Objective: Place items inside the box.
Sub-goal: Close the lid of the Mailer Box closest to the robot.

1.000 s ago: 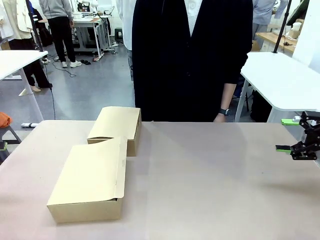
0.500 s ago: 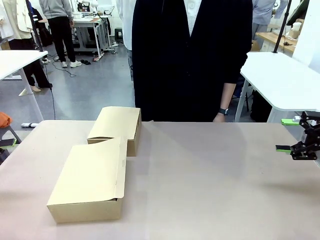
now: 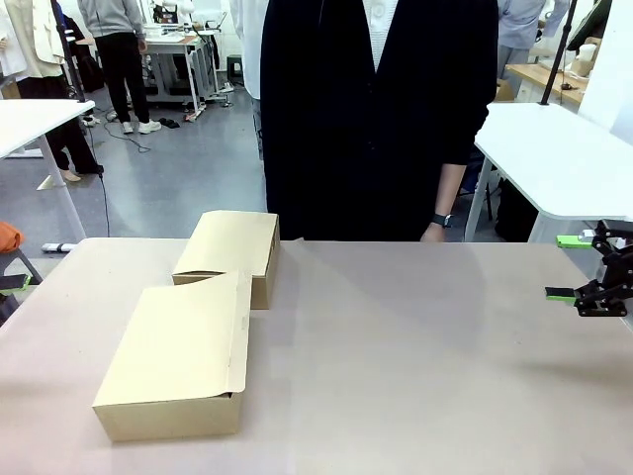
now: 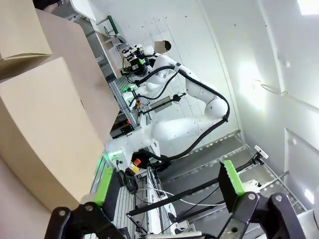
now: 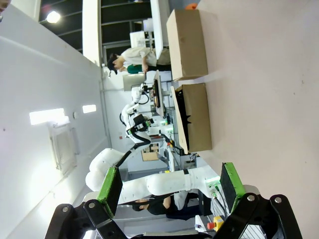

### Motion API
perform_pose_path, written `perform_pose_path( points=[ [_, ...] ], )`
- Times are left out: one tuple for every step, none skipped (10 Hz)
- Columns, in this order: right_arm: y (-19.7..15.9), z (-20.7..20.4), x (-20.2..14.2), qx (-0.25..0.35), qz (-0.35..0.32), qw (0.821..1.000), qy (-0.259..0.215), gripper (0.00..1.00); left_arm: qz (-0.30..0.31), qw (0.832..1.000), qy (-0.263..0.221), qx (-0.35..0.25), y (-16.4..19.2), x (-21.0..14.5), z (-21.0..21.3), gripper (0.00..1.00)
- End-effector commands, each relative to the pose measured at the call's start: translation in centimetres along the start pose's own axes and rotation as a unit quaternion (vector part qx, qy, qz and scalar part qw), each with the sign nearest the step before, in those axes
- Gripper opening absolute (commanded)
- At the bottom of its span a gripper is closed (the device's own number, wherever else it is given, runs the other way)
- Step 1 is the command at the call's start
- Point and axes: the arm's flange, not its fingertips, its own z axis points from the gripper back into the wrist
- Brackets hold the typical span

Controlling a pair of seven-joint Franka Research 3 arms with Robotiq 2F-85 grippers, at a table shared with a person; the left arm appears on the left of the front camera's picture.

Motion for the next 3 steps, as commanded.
perform_pose_path(
  points=[
    [0.42, 0.25, -0.19, 0.001, -0.004, 1.0, 0.003, 1.0, -0.005, 1.0, 0.005, -0.001, -0.2, -0.41, -0.24, 1.0],
    [0.42, 0.25, -0.19, 0.001, -0.004, 1.0, 0.003, 1.0, -0.005, 1.0, 0.005, -0.001, -0.2, -0.41, -0.24, 1.0],
    [0.42, 0.25, -0.19, 0.001, -0.004, 1.0, 0.003, 1.0, -0.005, 1.0, 0.005, -0.001, -0.2, -0.41, -0.24, 1.0]
  ],
)
